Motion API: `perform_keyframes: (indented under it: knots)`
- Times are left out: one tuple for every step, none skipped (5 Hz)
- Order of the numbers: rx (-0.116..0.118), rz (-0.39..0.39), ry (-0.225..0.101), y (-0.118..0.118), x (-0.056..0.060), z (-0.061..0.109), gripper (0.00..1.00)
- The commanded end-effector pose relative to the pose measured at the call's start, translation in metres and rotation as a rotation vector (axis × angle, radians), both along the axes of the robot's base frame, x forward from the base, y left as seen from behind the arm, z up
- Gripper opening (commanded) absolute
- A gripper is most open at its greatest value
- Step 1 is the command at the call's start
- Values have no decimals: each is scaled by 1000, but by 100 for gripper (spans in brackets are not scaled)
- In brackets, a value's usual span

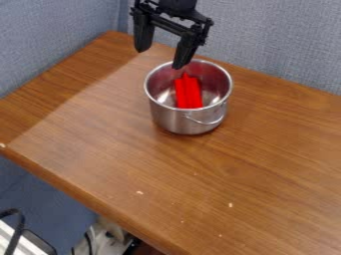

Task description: Put the red object in the metal pot

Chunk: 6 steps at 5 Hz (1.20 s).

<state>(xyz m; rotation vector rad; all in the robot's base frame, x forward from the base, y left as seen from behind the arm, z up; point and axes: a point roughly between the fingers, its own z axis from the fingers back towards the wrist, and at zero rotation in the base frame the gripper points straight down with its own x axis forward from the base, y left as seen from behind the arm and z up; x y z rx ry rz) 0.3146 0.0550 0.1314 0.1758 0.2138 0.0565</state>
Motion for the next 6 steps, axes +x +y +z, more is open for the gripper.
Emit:
perform_keyframes:
  knots:
    - [13,10,-43,9,6,13,100]
    - [10,10,-37,11,7,11,100]
    - [4,10,-31,12,8,10,100]
    - [-2,10,-26,13,9,9,100]
    - [-7,8,-21,13,9,8,100]
    - [-13,5,-14,14,10,6,100]
